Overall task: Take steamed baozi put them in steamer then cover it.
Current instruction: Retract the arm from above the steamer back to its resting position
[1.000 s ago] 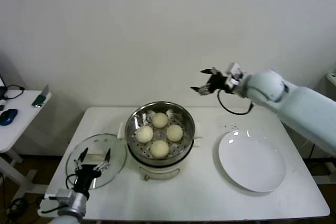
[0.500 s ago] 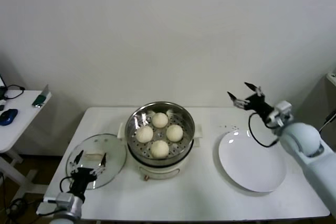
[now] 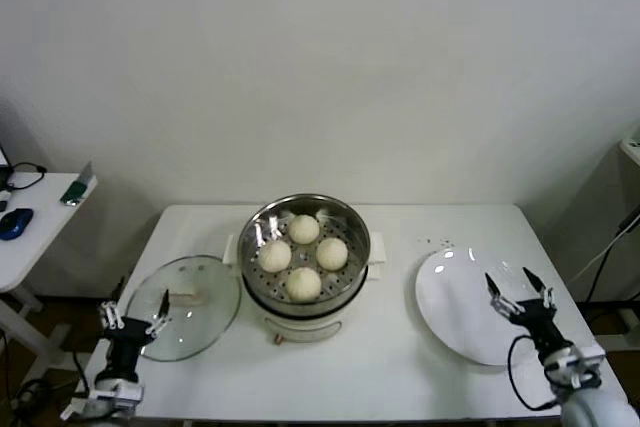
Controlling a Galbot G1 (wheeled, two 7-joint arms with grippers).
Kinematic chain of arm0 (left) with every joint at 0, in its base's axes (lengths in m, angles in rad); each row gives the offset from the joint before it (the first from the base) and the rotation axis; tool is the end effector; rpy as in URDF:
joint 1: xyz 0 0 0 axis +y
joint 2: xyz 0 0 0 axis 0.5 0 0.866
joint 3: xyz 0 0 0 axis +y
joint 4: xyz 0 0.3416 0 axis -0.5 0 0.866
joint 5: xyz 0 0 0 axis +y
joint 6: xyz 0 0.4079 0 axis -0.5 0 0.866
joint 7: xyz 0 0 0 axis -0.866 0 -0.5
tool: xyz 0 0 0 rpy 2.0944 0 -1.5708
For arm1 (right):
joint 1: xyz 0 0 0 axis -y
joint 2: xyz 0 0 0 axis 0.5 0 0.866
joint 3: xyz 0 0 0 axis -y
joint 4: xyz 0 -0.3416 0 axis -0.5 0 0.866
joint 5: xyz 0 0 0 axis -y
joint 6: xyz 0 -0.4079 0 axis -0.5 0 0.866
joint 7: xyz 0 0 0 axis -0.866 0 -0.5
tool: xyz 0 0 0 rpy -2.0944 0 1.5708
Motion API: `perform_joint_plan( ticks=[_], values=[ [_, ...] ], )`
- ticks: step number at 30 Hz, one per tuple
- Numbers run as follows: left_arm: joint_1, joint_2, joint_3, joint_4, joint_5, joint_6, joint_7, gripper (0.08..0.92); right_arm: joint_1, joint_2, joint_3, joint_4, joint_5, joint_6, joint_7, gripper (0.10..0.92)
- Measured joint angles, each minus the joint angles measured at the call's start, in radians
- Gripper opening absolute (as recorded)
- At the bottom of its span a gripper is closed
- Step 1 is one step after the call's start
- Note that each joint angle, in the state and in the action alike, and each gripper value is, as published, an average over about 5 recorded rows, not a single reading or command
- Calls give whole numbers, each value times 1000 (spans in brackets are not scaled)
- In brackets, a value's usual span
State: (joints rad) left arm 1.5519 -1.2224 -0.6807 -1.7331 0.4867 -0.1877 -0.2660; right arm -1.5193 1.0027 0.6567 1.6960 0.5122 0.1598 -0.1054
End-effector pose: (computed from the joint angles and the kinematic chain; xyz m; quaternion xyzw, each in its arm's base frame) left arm 0.2331 0.1533 -0.4002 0.0607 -0.9062 -0.4183 0.0133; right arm 0.2590 -0.2017 -0.3749 0.0389 -0.9962 0.0345 0.0701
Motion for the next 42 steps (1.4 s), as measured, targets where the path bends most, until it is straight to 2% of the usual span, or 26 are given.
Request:
perform_joint_plan(
  ticks=[7, 16, 30, 42],
  values=[
    [-45, 6, 8, 128, 363, -36, -119, 823, -61, 96, 3, 6, -56, 52, 3, 823],
    [-100, 1, 14, 269, 622, -40, -188, 823, -106, 169, -1, 2, -100, 94, 12, 823],
    [-190, -22, 26, 354, 781, 11, -210, 823, -146, 213, 1, -24, -130, 142, 22, 823],
    [-241, -26, 41, 384, 842, 81, -182, 823, -177, 230, 13, -7, -138, 171, 24, 823]
  ],
)
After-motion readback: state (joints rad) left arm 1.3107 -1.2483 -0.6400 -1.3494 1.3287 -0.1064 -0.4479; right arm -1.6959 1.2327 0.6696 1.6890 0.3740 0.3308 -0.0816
